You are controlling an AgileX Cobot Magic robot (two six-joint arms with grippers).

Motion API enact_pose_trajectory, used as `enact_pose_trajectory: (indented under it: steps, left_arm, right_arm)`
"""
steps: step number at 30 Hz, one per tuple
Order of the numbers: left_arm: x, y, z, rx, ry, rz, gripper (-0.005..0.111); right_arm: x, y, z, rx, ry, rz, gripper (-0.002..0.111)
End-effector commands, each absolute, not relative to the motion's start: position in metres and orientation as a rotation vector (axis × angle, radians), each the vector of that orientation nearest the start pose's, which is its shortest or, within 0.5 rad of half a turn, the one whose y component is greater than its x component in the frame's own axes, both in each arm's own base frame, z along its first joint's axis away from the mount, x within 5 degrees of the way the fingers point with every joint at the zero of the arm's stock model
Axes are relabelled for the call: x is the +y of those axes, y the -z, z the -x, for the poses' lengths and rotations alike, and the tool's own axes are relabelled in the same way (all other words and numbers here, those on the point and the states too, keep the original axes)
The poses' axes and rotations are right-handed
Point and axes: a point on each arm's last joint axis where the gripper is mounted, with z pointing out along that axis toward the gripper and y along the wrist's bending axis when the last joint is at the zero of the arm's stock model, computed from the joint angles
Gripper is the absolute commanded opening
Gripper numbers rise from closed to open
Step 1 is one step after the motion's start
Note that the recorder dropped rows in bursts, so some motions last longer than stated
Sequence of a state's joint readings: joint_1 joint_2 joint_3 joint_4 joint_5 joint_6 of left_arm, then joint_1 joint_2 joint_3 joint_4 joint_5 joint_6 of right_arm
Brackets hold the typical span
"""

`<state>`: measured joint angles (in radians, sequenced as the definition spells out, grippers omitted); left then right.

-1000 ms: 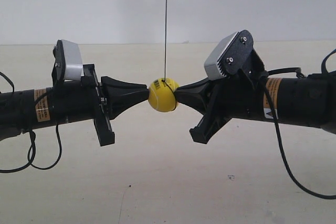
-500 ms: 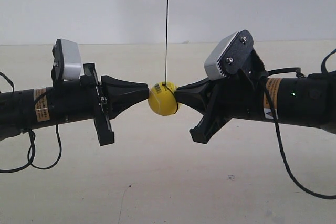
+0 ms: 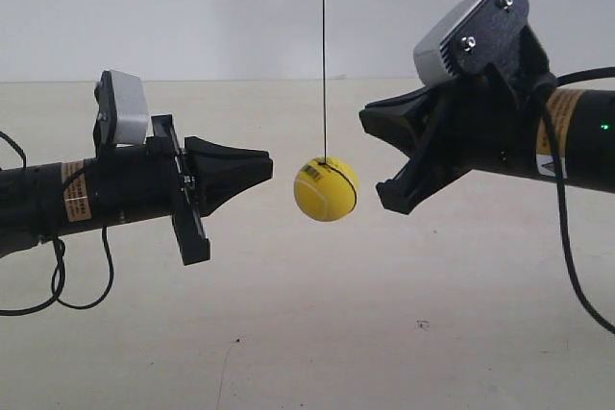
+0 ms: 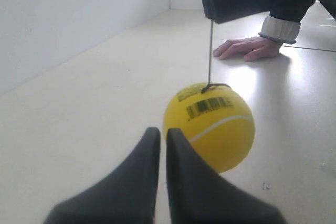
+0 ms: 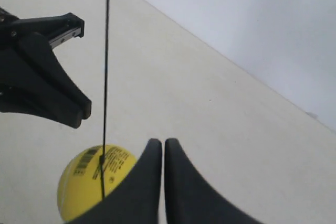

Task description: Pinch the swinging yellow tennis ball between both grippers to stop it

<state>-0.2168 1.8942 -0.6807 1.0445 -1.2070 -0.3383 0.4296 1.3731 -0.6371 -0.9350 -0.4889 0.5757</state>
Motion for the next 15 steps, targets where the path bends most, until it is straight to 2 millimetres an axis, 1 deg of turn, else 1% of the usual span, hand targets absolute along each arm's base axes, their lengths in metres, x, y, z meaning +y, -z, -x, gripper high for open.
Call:
enact_pose_trajectory:
  steps: [1, 5, 8, 10, 15]
  left_arm:
    - [-0.138, -0.155, -0.283, 1.427, 0.831, -0.989, 0.005]
    - [-0.135, -0.166, -0.281, 1.424, 0.808, -0.922, 0.005]
    - [-0.129, -0.178, -0.277, 1.418, 0.773, -0.831, 0.005]
    - [-0.124, -0.186, -0.274, 1.423, 0.742, -0.760, 0.005]
    - [-0.116, -0.203, -0.264, 1.401, 0.699, -0.662, 0.005]
  right_arm:
    - [0.141, -0.254, -0.233, 1.688, -0.437, 0.878, 0.000]
    - [0.140, -0.258, -0.231, 1.676, -0.433, 0.872, 0.000]
    - [0.138, -0.262, -0.229, 1.667, -0.431, 0.859, 0.000]
    - [0.135, -0.264, -0.224, 1.651, -0.433, 0.828, 0.000]
    - [0.123, -0.270, -0.210, 1.591, -0.411, 0.726, 0.000]
